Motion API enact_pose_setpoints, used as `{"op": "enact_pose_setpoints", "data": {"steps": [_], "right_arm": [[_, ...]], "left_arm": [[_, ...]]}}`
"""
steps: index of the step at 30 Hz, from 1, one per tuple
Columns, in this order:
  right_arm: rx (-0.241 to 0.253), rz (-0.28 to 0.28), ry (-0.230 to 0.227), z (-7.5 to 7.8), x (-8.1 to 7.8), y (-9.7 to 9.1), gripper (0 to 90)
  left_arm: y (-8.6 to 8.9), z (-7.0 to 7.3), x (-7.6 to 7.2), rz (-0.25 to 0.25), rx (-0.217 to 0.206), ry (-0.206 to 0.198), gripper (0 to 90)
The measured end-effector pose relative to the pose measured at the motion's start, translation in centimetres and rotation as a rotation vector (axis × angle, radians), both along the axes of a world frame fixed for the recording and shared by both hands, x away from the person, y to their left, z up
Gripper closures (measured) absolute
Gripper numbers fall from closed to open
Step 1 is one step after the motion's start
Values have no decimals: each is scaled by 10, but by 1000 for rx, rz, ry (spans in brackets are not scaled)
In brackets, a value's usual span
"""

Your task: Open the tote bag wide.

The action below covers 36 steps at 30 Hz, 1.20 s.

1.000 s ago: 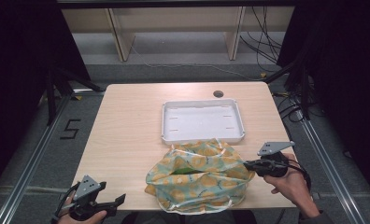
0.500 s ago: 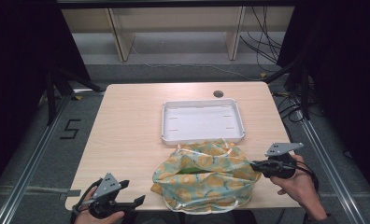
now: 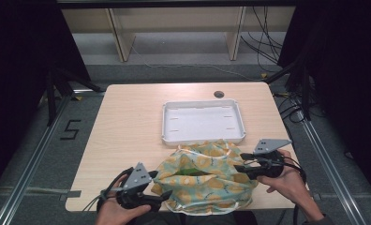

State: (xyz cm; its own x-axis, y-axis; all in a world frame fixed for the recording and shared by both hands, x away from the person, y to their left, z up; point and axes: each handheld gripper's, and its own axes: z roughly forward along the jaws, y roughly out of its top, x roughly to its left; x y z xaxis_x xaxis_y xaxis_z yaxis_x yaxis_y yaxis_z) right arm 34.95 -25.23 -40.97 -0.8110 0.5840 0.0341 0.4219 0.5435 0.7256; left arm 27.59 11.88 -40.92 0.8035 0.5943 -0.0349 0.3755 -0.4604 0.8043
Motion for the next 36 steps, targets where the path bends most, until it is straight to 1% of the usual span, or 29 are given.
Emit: {"op": "enact_pose_setpoints", "data": {"steps": [1, 2, 3, 4, 5, 8, 9, 10, 11, 12, 14, 15, 16, 19, 20, 22, 23, 24, 25, 26, 27, 28, 29, 30, 31, 33, 34, 35, 36], "right_arm": [[0, 0, 0, 0, 0, 0, 496], [-9, 42, -17, 1, 5, 12, 489], [-9, 42, -17, 1, 5, 12, 489], [-14, 66, -8, 1, 8, 21, 481], [-9, 74, -12, -1, 10, 26, 480], [-23, 92, -7, -1, 15, 34, 476], [-32, 112, -9, -2, 20, 42, 476], [-34, 116, -2, -3, 21, 46, 476], [-33, 120, 0, -3, 23, 49, 476], [-43, 121, 9, -3, 24, 52, 476], [-51, 129, 16, -3, 26, 55, 476], [-57, 133, 14, -4, 27, 61, 482], [-57, 133, 14, -4, 27, 61, 482], [-75, 163, 40, -4, 30, 70, 520], [-70, 171, 43, -5, 31, 72, 534], [-74, 170, 43, -6, 33, 74, 558], [-92, 205, 43, -9, 39, 78, 650], [-92, 205, 43, -9, 39, 78, 650], [-113, 219, 55, -12, 42, 81, 753], [-113, 219, 55, -12, 42, 81, 753], [-140, 237, 64, -12, 46, 82, 841], [-137, 231, 60, -13, 47, 83, 865], [-153, 217, 57, -12, 48, 84, 883], [-153, 217, 57, -12, 48, 84, 883], [-170, 210, 50, -10, 52, 84, 900], [-173, 178, 37, -9, 58, 85, 900], [-180, 176, 28, -7, 63, 84, 900], [-178, 157, 21, -7, 67, 84, 900], [-178, 157, 21, -7, 67, 84, 900]], "left_arm": [[0, 0, 0, 0, 0, 0, 242], [-13, 0, 6, -12, 14, 13, 242], [-13, 0, 6, -12, 14, 13, 243], [-18, -1, 9, -21, 24, 15, 243], [-28, -1, 15, -39, 36, 25, 248], [-36, -2, 20, -56, 55, 43, 250], [-39, -3, 23, -83, 64, 46, 249], [-43, -5, 26, -83, 76, 47, 250], [-46, -7, 26, -75, 70, 62, 251], [-49, -8, 28, -85, 80, 62, 255], [-51, -9, 30, -84, 81, 69, 259], [-55, -10, 33, -88, 91, 62, 270], [-55, -10, 33, -88, 91, 62, 275], [-62, -16, 41, -88, 116, 86, 293], [-64, -18, 42, -86, 122, 99, 308], [-65, -20, 44, -90, 126, 103, 331], [-67, -22, 47, -103, 151, 105, 394], [-67, -22, 47, -103, 151, 105, 453], [-67, -26, 49, -127, 173, 107, 508], [-67, -26, 49, -127, 173, 107, 562], [-67, -28, 47, -145, 187, 104, 659], [-66, -28, 45, -168, 206, 103, 697], [-67, -29, 43, -168, 201, 94, 745], [-67, -29, 43, -168, 201, 94, 785], [-65, -31, 37, -197, 220, 86, 825], [-64, -31, 35, -208, 220, 88, 862], [-60, -32, 28, -240, 238, 89, 872], [-58, -33, 23, -243, 231, 95, 875], [-58, -33, 23, -243, 231, 95, 876]]}}
